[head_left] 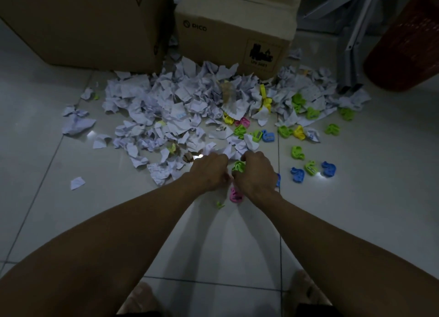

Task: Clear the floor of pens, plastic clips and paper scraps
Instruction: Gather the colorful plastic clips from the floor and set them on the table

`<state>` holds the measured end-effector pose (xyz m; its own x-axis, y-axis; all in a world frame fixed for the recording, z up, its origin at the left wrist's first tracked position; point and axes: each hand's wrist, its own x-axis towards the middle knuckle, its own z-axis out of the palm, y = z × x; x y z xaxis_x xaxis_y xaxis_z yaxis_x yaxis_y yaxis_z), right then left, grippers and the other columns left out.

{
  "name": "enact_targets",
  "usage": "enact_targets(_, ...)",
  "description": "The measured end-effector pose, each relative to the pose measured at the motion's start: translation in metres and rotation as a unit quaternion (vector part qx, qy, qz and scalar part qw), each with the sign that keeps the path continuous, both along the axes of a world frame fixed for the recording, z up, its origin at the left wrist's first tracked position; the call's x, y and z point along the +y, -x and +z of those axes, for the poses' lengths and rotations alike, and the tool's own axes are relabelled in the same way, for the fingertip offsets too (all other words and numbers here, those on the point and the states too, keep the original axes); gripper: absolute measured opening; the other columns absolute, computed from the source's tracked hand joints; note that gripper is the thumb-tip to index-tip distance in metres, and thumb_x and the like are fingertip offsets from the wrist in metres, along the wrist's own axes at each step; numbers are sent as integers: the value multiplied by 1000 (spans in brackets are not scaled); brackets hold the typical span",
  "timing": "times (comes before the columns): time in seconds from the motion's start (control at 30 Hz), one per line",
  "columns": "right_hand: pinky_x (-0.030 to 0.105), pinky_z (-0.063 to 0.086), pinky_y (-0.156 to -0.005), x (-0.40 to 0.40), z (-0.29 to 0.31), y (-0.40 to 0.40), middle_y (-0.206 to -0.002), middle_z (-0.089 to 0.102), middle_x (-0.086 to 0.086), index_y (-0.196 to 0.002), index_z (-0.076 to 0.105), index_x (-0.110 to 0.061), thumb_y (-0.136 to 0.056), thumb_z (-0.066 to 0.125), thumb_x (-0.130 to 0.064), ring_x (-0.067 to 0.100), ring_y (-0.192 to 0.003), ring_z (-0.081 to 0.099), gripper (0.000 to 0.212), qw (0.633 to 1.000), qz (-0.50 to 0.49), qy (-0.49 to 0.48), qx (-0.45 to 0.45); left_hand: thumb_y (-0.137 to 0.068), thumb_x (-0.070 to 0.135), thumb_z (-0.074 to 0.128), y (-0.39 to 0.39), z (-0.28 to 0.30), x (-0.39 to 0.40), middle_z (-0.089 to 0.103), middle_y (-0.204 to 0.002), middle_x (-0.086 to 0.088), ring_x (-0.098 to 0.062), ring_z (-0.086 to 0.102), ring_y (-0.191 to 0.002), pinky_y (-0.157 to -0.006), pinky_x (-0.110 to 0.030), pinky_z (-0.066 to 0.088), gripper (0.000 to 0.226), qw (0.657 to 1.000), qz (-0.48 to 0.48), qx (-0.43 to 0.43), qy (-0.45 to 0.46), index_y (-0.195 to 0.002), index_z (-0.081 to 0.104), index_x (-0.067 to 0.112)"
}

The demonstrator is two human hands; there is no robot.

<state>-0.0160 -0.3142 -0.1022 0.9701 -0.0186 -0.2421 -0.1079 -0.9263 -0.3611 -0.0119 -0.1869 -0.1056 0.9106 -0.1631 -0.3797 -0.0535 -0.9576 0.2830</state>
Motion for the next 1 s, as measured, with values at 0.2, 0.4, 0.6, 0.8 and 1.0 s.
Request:
enact_targets(0.2,35,40,-74,-4,-12,-3,-119,53,9,-112,58,-16,-85,65,-25,30,-114,47,29,995,65,80,14,-92,34,54,18,-12,-3,59,-111,-14,-31,59,-101,-71,-35,42,29,995,-81,-42,-43,-105,55,8)
enact_targets(0.4,32,42,-70,-13,-13,-5,-106,58,11,-99,68,-11,-84,67,-22,28,-102,55,19,998,51,-15,-20,-89,34,60,5,2,9,60,-86,-9,-26,59,-83,-64,-30,40,21,995,5,-25,101,-83,57,15)
enact_targets(0.6,21,33,-45,-47,2,-4,-48,45,3,-49,51,-6,-57,72,-4,12,-46,42,23,923,-234,-299,-65,-77,8,73,-8,33,6,56,-51,-6,-2,44,-39,-39,-11,32,22,900,221,94,364,-63,59,0)
enact_targets(0.8,24,32,-41,-78,8,-2,-46,49,15,-49,54,1,-54,58,5,19,-35,40,8,857,-371,-357,24,-68,0,66,-1,41,-7,59,-55,-16,-9,45,-33,-35,-12,27,16,890,233,156,359,-55,57,2)
enact_targets(1.0,15,22,-36,-80,8,8,-51,43,12,-64,44,-7,-67,47,13,17,-40,36,20,870,-333,-354,80,-73,2,58,2,34,-15,53,-51,-14,-18,37,-37,-42,-19,24,12,877,211,237,361,-64,51,7)
